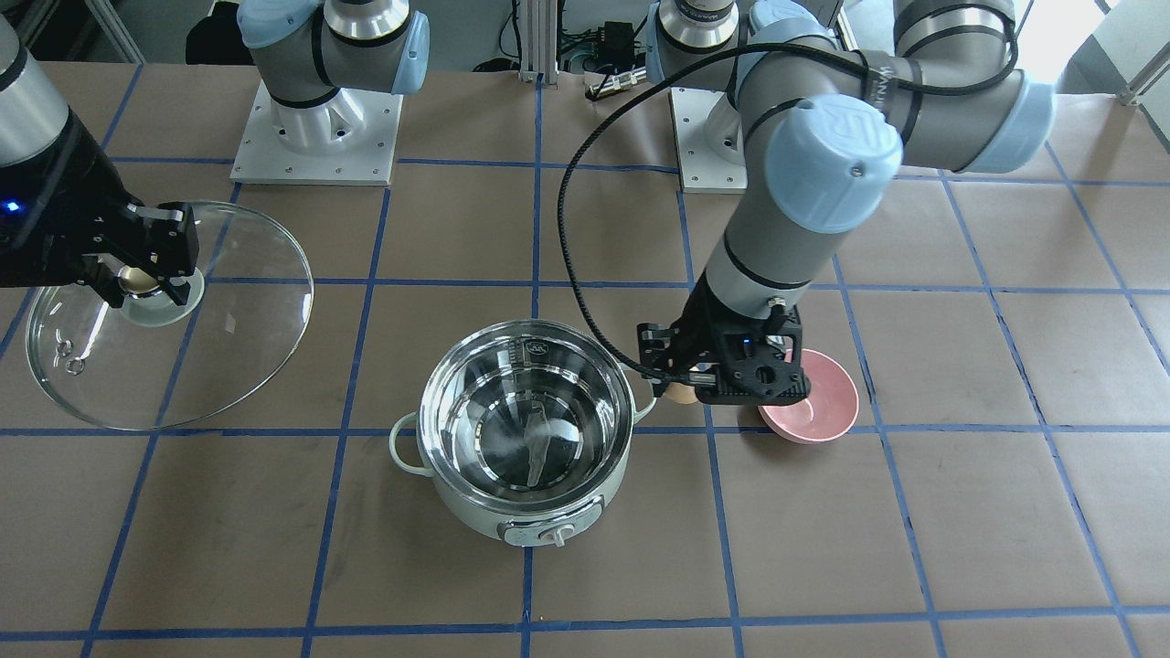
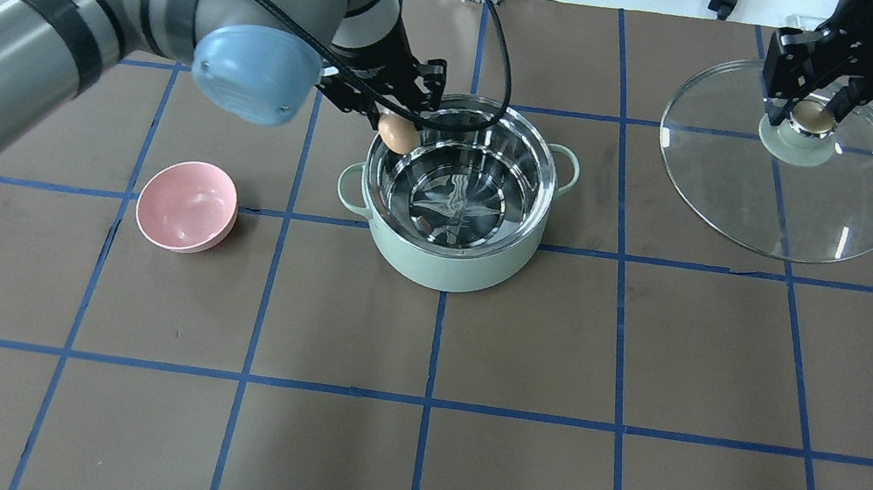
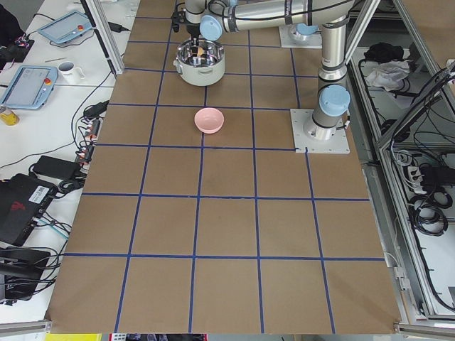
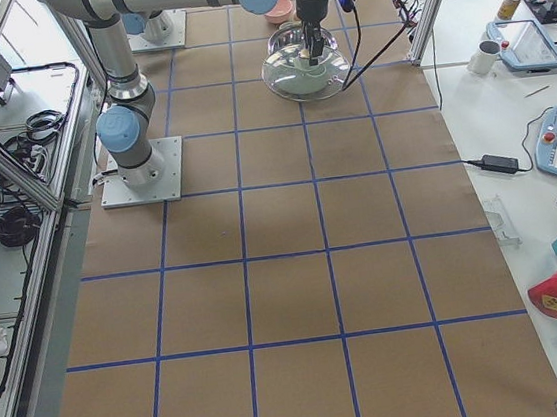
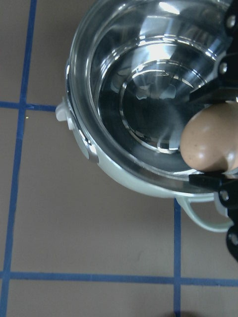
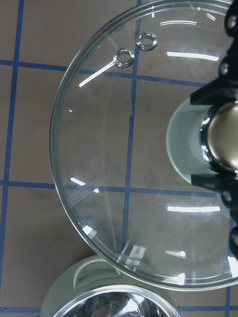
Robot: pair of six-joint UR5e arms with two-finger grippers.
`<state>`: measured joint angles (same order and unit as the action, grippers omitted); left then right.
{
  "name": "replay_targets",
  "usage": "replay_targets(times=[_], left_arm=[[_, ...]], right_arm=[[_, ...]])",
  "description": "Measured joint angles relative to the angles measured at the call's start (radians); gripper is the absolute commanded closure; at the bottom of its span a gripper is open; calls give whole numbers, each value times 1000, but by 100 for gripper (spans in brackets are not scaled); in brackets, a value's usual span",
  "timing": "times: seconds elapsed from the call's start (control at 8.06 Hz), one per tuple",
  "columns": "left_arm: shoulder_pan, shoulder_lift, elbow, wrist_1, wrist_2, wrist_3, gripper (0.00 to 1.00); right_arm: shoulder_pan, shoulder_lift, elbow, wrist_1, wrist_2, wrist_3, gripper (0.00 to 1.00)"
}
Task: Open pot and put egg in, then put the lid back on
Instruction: 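Carry the egg with the left gripper over the open pot, then lower the egg into the pot and open the left gripper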
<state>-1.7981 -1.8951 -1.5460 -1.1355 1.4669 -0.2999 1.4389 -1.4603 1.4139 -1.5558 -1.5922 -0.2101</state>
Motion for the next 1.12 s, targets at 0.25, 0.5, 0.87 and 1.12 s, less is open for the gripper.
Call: replay_targets(times=[0.25, 0.5, 0.87, 1.12], left_arm=[[-67, -84, -3, 86, 5, -89, 87], [-87, -142, -11, 131, 3, -108, 86], [-94, -173, -30, 136, -4, -111, 76], [-95, -178, -44, 138, -5, -107, 1]], right_arm=[[0, 0, 1, 0, 0, 0, 100], [0, 0, 2, 0, 1, 0, 100], [0, 0, 3, 0, 1, 0, 100], [0, 0, 4, -2, 1, -3, 100]])
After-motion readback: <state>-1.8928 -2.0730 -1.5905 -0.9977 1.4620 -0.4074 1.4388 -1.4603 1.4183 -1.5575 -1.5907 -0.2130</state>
